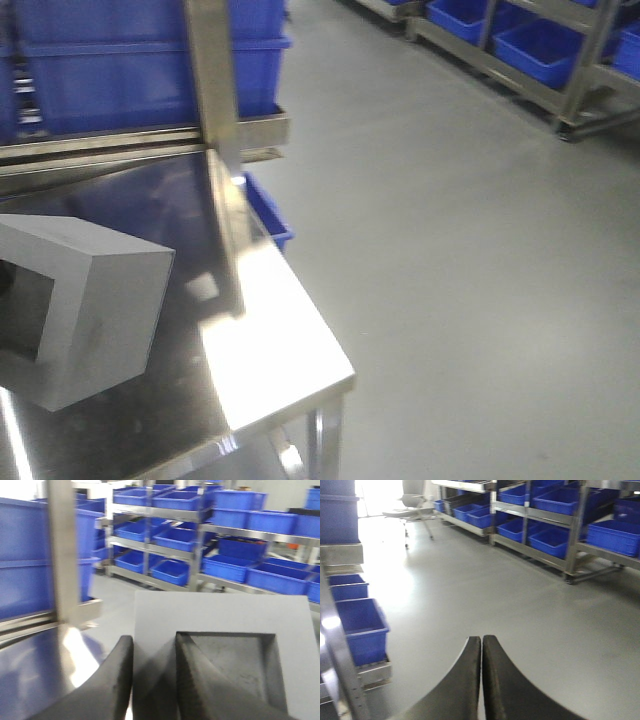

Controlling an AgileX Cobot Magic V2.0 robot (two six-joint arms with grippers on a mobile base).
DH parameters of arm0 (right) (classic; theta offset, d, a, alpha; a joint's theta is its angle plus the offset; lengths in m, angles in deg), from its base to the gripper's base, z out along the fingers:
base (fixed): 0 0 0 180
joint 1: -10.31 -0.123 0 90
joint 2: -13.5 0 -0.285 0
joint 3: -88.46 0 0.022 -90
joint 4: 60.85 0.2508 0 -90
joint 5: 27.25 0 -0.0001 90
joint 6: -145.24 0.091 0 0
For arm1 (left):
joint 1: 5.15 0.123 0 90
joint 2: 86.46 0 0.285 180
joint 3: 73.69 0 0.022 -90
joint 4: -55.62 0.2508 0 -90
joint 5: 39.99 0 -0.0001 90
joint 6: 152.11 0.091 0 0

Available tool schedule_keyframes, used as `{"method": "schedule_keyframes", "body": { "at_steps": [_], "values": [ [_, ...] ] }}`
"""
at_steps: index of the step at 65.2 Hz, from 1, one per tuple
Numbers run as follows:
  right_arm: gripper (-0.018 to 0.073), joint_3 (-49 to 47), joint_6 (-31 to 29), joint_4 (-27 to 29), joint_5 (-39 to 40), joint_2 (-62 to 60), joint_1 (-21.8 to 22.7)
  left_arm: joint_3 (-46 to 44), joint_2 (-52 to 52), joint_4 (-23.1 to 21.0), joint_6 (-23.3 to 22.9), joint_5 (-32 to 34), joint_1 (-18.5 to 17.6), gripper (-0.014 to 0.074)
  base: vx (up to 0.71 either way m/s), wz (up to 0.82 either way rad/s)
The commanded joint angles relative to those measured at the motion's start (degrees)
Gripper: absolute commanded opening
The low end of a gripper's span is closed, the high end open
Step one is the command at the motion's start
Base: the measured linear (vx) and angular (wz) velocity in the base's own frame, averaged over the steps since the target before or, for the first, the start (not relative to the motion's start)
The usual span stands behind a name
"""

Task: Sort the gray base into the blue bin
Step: 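Drive the base away from the table down the aisle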

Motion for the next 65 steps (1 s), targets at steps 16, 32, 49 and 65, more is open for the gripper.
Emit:
{"method": "schedule_keyframes", "body": {
  "at_steps": [16,32,49,65],
  "values": [
    [-0.0005,0.11,-0.73,-0.48,4.29,-0.1,-0.02,-1.75,-0.04,-0.56,-0.39,5.53,-0.24,-0.0006,-0.09,-0.61],
    [-0.0005,0.11,-0.73,-0.48,4.29,-0.1,-0.02,-1.75,-0.04,-0.56,-0.39,5.48,-0.24,-0.0006,-0.02,-0.63],
    [-0.0005,0.11,-0.73,-0.48,4.29,-0.1,-0.02,-1.75,-0.04,-0.56,-0.39,5.48,-0.24,-0.0006,0.02,-0.64],
    [-0.0005,0.11,-0.73,-0.48,4.29,-0.1,-0.02,-1.75,-0.04,-0.56,-0.39,5.41,-0.24,-0.0006,0.03,-0.59]
  ]
}}
